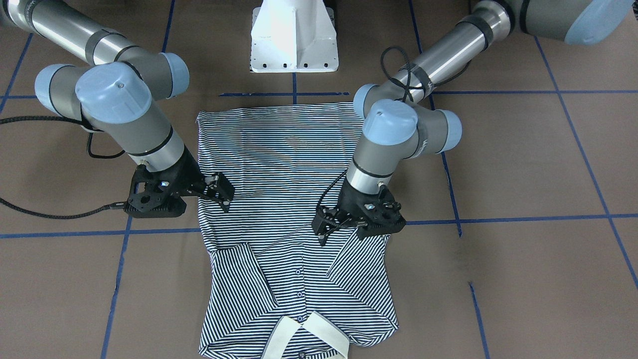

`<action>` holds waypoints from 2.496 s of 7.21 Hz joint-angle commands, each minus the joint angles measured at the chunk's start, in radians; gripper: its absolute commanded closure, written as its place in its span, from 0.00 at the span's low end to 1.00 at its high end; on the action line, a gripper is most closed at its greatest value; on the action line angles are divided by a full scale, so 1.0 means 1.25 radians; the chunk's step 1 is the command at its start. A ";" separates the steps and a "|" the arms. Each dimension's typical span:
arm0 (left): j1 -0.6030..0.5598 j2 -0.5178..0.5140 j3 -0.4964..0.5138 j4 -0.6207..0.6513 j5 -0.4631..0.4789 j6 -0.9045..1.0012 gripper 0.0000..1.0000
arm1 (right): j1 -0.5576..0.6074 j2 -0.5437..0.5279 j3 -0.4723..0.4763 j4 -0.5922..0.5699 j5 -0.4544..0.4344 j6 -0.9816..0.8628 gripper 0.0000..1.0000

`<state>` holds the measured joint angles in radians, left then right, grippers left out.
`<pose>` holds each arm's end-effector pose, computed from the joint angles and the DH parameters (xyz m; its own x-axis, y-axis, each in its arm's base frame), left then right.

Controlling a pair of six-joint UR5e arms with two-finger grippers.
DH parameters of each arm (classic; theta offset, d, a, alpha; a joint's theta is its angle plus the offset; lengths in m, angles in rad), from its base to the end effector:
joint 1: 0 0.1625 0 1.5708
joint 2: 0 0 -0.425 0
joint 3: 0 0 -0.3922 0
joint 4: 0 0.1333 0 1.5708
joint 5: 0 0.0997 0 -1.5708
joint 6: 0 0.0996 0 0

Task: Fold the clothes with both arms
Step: 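Move both grippers down along the shirt sides toward the hem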

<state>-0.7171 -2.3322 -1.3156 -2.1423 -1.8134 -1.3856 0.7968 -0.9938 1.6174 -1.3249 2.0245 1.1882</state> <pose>0.5074 -0.5876 0.2379 0.4388 -0.1454 -0.8867 0.4046 0.9131 0.0504 -0.4133 -0.5511 0.2713 0.5710 0.1041 0.8143 -0.2108 0.9773 0.0229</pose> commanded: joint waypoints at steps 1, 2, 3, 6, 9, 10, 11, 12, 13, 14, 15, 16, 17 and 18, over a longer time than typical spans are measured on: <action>0.003 0.152 -0.240 0.092 -0.032 0.036 0.00 | -0.063 -0.120 0.115 0.001 -0.022 0.104 0.00; 0.010 0.164 -0.276 0.121 -0.016 0.033 0.00 | -0.113 -0.179 0.161 0.003 -0.045 0.110 0.00; 0.070 0.228 -0.345 0.123 0.058 0.035 0.00 | -0.175 -0.228 0.194 0.005 -0.101 0.116 0.00; 0.102 0.239 -0.365 0.132 0.102 0.026 0.00 | -0.324 -0.317 0.289 0.002 -0.229 0.201 0.00; 0.102 0.235 -0.358 0.132 0.102 0.026 0.00 | -0.358 -0.323 0.283 -0.006 -0.241 0.205 0.00; 0.102 0.234 -0.356 0.132 0.102 0.026 0.00 | -0.358 -0.323 0.266 -0.006 -0.240 0.205 0.00; 0.102 0.234 -0.356 0.132 0.102 0.026 0.00 | -0.358 -0.324 0.261 -0.008 -0.239 0.205 0.00; 0.102 0.231 -0.359 0.132 0.102 0.026 0.00 | -0.358 -0.328 0.261 -0.008 -0.237 0.205 0.00; 0.102 0.231 -0.362 0.132 0.102 0.026 0.00 | -0.356 -0.329 0.261 -0.009 -0.233 0.205 0.15; 0.102 0.231 -0.365 0.132 0.102 0.026 0.00 | -0.356 -0.330 0.262 -0.010 -0.230 0.205 0.42; 0.102 0.230 -0.366 0.132 0.102 0.026 0.00 | -0.356 -0.334 0.263 -0.010 -0.230 0.205 0.64; 0.102 0.230 -0.366 0.132 0.102 0.026 0.00 | -0.356 -0.335 0.265 -0.010 -0.230 0.205 0.84; 0.102 0.229 -0.366 0.132 0.103 0.026 0.00 | -0.360 -0.339 0.266 -0.009 -0.228 0.202 0.88; 0.101 0.229 -0.365 0.132 0.103 0.027 0.00 | -0.364 -0.339 0.268 -0.009 -0.229 0.202 0.98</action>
<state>-0.5892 -2.0457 -1.7728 -1.9773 -1.6848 -1.3527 0.3471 -1.4156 1.9496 -1.3367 1.7381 1.4419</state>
